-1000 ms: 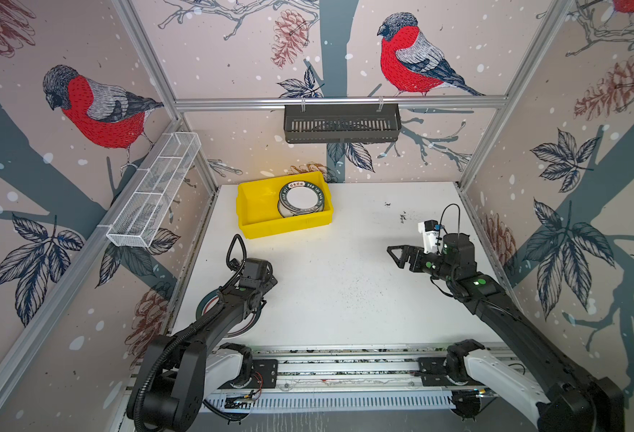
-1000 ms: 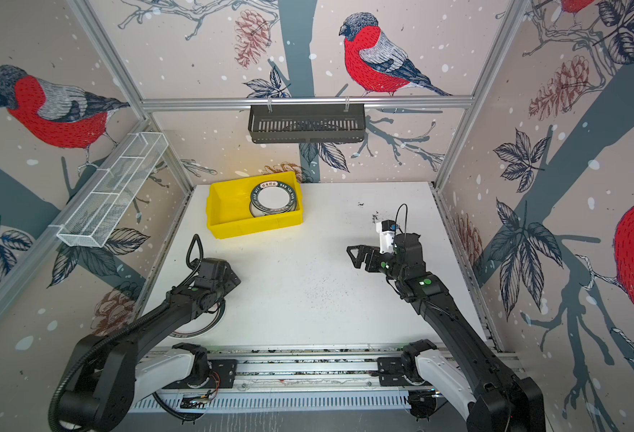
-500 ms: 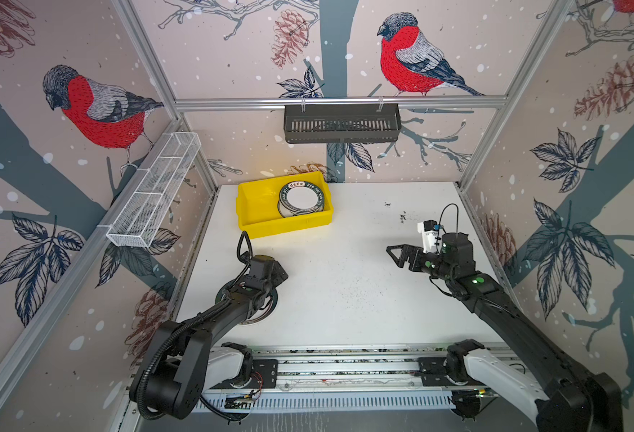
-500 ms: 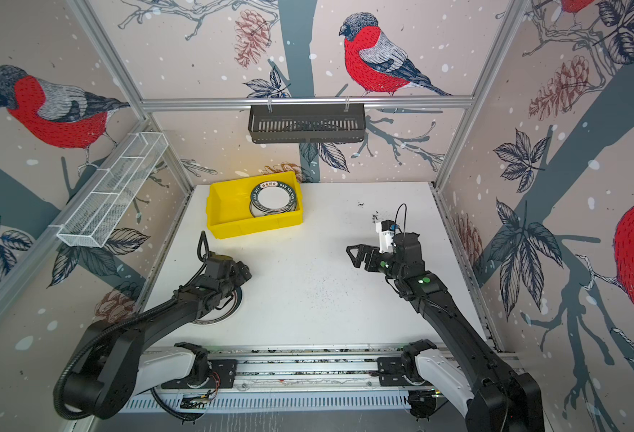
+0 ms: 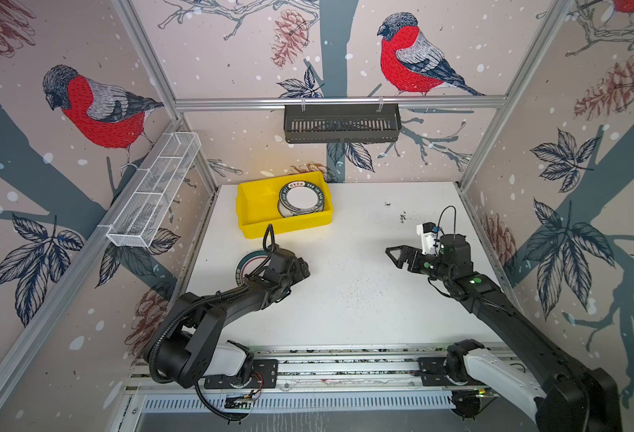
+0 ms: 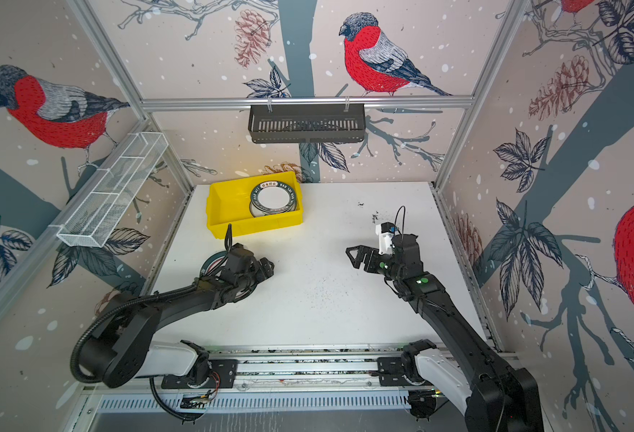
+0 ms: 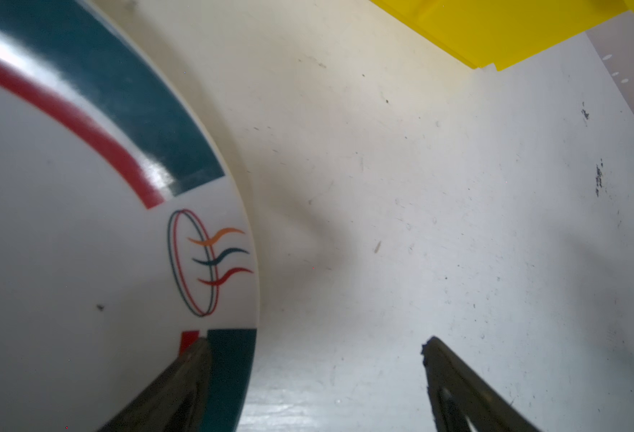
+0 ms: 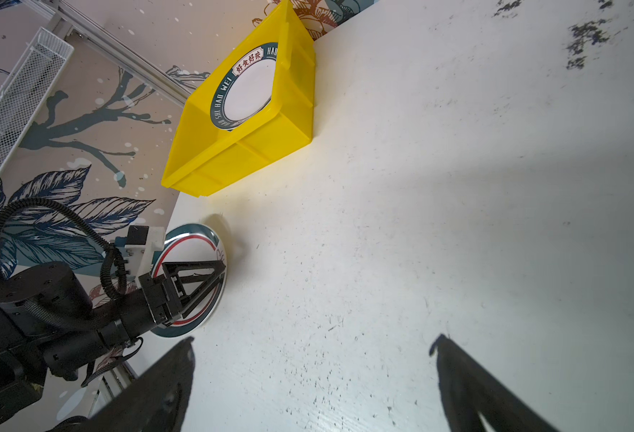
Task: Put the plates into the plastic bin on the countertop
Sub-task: 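Lower the left gripper over the red-rim plate edge nearest the robot, then close the left gripper on the red-rim plate rim and tilt it up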
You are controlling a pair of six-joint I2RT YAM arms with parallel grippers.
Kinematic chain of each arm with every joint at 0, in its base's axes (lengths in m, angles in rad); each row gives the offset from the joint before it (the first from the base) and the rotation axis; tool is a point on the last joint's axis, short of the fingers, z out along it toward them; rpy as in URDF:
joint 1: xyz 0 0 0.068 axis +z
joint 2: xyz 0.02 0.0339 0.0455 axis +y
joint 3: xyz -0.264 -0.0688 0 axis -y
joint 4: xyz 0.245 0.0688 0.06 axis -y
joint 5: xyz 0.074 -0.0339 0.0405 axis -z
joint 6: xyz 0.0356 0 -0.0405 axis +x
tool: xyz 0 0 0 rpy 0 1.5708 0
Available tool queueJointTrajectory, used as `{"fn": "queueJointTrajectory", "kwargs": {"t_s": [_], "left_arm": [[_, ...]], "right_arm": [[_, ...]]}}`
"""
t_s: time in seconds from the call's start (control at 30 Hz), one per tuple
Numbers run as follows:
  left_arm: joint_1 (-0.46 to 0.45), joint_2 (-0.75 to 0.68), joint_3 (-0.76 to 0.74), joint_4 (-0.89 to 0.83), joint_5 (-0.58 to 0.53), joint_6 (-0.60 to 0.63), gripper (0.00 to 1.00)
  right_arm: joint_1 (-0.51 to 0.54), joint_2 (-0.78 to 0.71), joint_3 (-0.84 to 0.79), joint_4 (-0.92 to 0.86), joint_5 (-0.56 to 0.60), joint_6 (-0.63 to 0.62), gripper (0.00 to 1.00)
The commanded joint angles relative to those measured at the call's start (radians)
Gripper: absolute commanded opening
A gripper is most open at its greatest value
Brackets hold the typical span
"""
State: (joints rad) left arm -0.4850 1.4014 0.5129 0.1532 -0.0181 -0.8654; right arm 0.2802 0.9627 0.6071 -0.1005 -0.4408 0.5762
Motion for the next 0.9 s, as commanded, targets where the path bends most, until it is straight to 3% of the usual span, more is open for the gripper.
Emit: {"fn": "queueJointTrajectory", "kwargs": {"t_s": [0.0,0.33,0.67,0.77,0.87], "left_arm": [[-0.043,0.031,0.023,-0.027,0.053,-0.020,0.88],[-0.107,0.047,0.102,-0.021,0.118,0.017,0.88],[-0.097,-0.122,0.194,-0.277,-0.072,0.049,0.91],[-0.057,-0.191,0.193,-0.355,-0.158,0.074,0.91],[0.065,-0.266,0.149,-0.392,-0.131,0.088,0.90]], "right_arm": [[0.001,-0.001,-0.004,0.026,-0.002,0.013,1.00],[0.001,0.002,-0.009,0.027,-0.005,0.032,1.00],[0.002,-0.001,-0.013,0.028,-0.009,0.049,1.00],[0.001,0.000,-0.014,0.033,-0.010,0.053,1.00],[0.001,0.006,-0.012,0.038,-0.021,0.054,1.00]]}}
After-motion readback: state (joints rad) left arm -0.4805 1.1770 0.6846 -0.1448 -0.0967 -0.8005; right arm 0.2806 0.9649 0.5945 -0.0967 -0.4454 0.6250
